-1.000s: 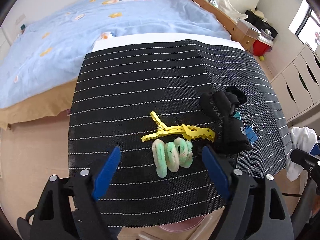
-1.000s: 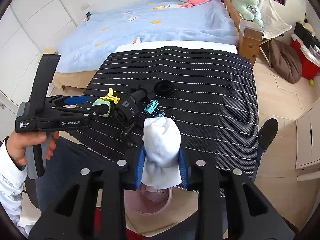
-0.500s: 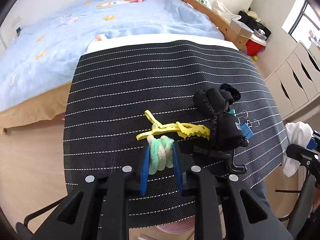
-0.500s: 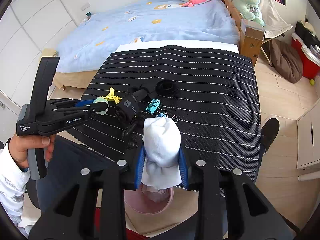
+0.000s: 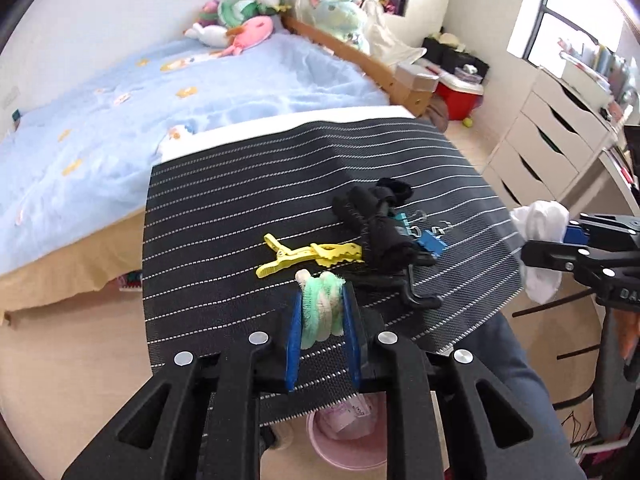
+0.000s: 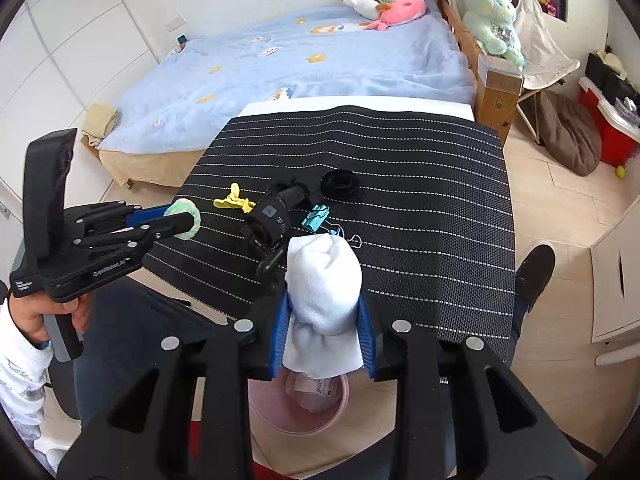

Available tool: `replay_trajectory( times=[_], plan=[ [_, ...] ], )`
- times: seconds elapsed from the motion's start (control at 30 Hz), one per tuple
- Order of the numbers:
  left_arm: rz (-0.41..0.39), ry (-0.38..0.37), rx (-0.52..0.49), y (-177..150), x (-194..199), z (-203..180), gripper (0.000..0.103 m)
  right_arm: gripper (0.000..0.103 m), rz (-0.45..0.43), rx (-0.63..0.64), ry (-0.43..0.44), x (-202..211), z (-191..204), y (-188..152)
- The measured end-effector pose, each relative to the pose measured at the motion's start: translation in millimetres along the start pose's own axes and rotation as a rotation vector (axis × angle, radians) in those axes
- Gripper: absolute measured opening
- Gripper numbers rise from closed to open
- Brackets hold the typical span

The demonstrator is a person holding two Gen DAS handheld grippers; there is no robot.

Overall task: Collect trash
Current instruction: 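Carry the sock over the bin and open the right gripper while the left carries scrunchies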

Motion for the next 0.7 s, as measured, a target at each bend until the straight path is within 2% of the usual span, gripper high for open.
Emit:
replay_trajectory(
  times=[0.37,0.7],
  plan=[
    [-0.103,-0.023,-0.08,-23,49,-25,0.018,0.03,-0.076,0.07,0.006,34,24,-23],
    [-0.133,-0.055,-0.111,-54,66,-40,0.018,0.03,-0.091,0.135,0.003,45,49,-55]
  ],
)
Point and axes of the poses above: each gripper's, at about its wrist camera, not at the fingertips, and x roughly against the way its jaws point, z to its left, y to its top, the point moved 2 cm from there along -x, roughly the way its jaws point, and after that the axes turned 5 degrees about -x, right-handed, at the moved point
